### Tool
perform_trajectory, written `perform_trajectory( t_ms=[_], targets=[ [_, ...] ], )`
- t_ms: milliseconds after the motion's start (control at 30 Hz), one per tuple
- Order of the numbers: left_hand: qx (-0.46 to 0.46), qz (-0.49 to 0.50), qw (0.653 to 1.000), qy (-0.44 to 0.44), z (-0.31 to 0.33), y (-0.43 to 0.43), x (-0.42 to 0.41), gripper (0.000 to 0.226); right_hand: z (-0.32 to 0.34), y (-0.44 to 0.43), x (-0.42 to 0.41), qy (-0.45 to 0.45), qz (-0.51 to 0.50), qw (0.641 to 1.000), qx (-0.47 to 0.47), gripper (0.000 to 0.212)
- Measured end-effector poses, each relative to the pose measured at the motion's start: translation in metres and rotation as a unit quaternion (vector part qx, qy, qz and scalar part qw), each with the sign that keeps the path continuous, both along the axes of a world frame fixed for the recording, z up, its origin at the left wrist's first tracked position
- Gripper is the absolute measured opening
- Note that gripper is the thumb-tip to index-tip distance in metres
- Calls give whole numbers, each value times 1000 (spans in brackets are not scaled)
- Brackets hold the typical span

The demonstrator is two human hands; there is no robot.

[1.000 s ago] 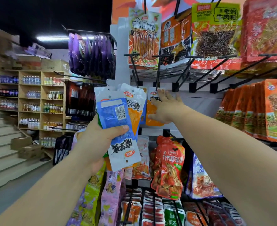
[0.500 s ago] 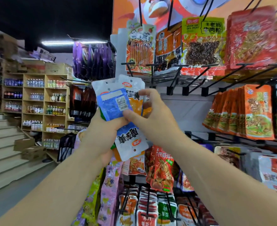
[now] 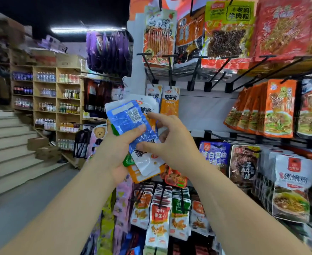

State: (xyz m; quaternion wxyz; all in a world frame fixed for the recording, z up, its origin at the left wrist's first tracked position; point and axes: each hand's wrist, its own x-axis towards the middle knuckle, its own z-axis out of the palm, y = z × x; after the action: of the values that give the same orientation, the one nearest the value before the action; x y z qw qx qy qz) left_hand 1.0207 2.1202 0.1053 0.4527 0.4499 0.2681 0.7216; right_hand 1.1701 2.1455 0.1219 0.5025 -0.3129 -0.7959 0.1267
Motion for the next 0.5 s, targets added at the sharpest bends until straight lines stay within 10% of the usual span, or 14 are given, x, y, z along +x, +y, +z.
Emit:
perform_trajectory(
  t_ms=[500],
  targets=[
    [-34, 93, 995, 25, -33, -17, 12, 35, -35, 0, 32, 133, 92, 983, -91, 50]
  ],
)
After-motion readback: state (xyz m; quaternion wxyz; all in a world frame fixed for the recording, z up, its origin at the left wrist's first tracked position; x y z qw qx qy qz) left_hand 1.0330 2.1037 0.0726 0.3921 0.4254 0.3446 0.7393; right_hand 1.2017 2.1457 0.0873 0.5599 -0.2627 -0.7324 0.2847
